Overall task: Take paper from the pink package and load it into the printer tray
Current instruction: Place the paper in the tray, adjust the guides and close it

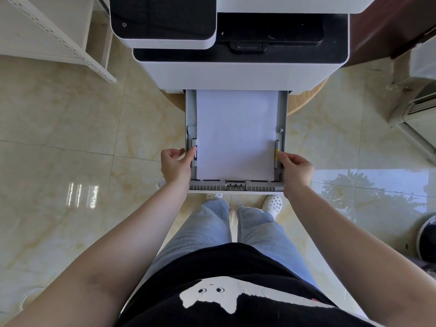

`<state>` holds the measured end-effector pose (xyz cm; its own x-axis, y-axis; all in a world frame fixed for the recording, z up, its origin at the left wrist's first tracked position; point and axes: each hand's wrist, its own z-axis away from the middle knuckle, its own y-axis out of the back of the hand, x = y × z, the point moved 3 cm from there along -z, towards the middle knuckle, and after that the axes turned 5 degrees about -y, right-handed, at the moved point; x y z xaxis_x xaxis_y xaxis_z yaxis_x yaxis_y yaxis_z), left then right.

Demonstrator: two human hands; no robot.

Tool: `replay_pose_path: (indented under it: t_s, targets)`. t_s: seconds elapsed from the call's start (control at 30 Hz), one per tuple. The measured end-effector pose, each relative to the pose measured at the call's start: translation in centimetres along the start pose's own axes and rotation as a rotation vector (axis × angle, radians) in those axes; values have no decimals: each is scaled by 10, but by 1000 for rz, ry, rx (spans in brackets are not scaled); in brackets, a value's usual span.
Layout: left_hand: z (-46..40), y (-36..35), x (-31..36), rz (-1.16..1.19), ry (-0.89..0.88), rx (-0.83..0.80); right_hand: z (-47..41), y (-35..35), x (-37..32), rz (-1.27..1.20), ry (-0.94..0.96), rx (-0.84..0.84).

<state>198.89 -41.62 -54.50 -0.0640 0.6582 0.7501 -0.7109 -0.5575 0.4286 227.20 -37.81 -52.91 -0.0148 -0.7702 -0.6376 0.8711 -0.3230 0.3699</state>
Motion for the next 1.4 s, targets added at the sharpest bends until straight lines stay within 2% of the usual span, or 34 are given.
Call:
replay_pose_path:
  t_s: [0.1, 0.2, 0.4, 0.6, 0.8, 0.93, 1.07, 1.27, 1.4]
  targets:
    - [-5, -1, 0, 78, 84, -78, -3, 0, -1, -13, -24, -24]
    - [-7, -2, 0, 77, 64, -123, -3, -2, -2, -16, -36, -30]
    - [4, 3, -3, 93, -76, -71, -3, -2, -1, -42, -53, -34]
    - [6, -1, -3, 105, -7, -37, 0, -7, -1, -68, -75, -6]
    - [4, -1, -1, 73, -20, -42, 0, -7, -4, -46, -71, -16]
    - [3, -3, 6, 86, -48, -20, -2, -9, -12, -128, -123, -13]
    - [2, -11, 12, 101, -3, 16, -3, -14, -16, -111, -178, 30]
    - [4, -14, 13, 109, 12, 38, -5, -20, -15, -98, -151, 64]
    - [3, -9, 10, 48, -49, -18, -7, -13, -11, -68, -78, 4]
